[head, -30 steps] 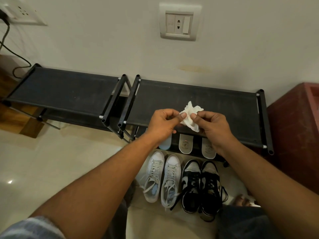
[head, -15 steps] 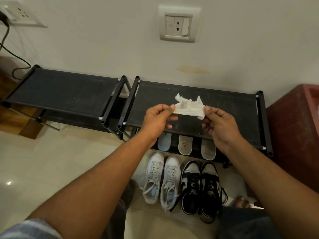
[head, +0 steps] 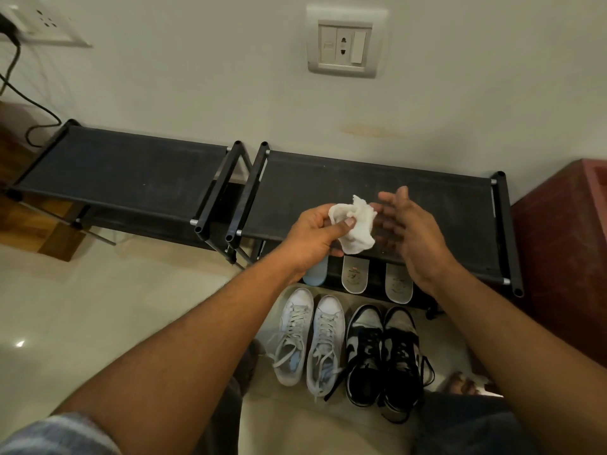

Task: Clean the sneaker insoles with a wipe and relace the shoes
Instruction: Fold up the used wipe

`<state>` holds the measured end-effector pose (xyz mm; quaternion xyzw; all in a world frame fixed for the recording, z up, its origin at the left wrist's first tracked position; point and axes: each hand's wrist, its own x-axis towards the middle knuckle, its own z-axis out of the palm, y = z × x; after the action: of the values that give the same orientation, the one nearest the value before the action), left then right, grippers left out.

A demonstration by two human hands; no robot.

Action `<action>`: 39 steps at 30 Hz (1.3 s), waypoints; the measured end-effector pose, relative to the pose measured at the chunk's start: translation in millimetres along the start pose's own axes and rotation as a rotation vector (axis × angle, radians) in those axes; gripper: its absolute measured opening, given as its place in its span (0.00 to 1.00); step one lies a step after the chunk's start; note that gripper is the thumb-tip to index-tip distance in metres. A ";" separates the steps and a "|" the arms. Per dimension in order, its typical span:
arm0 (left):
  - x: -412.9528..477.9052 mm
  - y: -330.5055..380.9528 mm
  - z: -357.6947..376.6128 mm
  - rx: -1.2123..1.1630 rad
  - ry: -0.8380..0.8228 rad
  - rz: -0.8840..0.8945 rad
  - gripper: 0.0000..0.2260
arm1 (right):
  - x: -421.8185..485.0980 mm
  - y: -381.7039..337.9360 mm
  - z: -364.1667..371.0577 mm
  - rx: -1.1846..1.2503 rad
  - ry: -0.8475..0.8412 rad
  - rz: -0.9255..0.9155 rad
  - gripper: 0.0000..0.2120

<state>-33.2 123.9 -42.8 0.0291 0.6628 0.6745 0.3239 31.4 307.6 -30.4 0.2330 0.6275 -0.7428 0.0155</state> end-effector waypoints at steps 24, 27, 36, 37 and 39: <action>-7.1 3.3 3.0 -0.110 -0.121 -0.124 0.35 | 4.5 9.6 -5.5 -0.084 0.192 -0.038 0.07; -4.6 -2.2 4.5 -0.028 -0.081 -0.085 0.37 | 0.2 8.0 -2.4 -0.109 0.136 -0.075 0.07; -4.9 3.8 4.4 -0.087 0.129 -0.045 0.14 | 1.2 10.7 -4.2 -0.209 0.016 -0.094 0.10; -4.8 4.2 4.3 -0.100 0.145 -0.047 0.14 | 1.2 11.0 -4.1 -0.205 0.015 -0.085 0.09; -4.4 5.5 3.2 -0.142 0.158 -0.064 0.13 | 0.3 9.6 -2.8 -0.148 0.021 -0.043 0.08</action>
<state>-30.4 125.1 -35.7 -0.0685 0.6374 0.7094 0.2930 35.1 308.2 -39.7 0.2254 0.6858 -0.6919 0.0099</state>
